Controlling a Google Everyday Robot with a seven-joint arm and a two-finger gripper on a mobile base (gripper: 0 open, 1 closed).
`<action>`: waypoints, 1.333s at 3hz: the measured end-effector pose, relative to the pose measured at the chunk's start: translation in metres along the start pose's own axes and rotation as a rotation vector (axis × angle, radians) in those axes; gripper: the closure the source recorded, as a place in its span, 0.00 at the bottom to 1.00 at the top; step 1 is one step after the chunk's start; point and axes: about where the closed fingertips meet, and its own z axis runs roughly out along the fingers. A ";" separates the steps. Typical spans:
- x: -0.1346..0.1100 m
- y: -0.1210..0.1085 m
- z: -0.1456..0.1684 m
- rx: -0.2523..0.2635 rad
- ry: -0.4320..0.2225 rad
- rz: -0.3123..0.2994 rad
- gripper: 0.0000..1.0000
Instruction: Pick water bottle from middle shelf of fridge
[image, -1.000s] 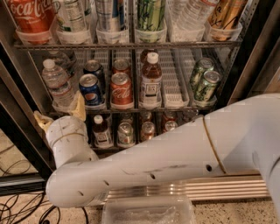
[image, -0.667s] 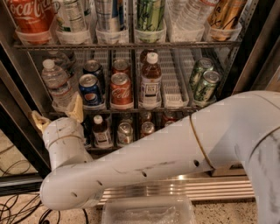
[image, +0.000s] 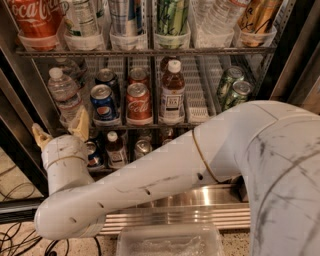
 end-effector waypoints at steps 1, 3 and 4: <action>-0.003 -0.002 0.008 0.032 -0.025 0.005 0.24; -0.005 -0.012 0.016 0.094 -0.049 0.001 0.24; -0.003 -0.012 0.016 0.098 -0.045 0.004 0.23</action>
Offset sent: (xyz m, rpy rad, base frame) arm 0.0190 -0.0087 0.0145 0.0398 -0.0848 -0.1139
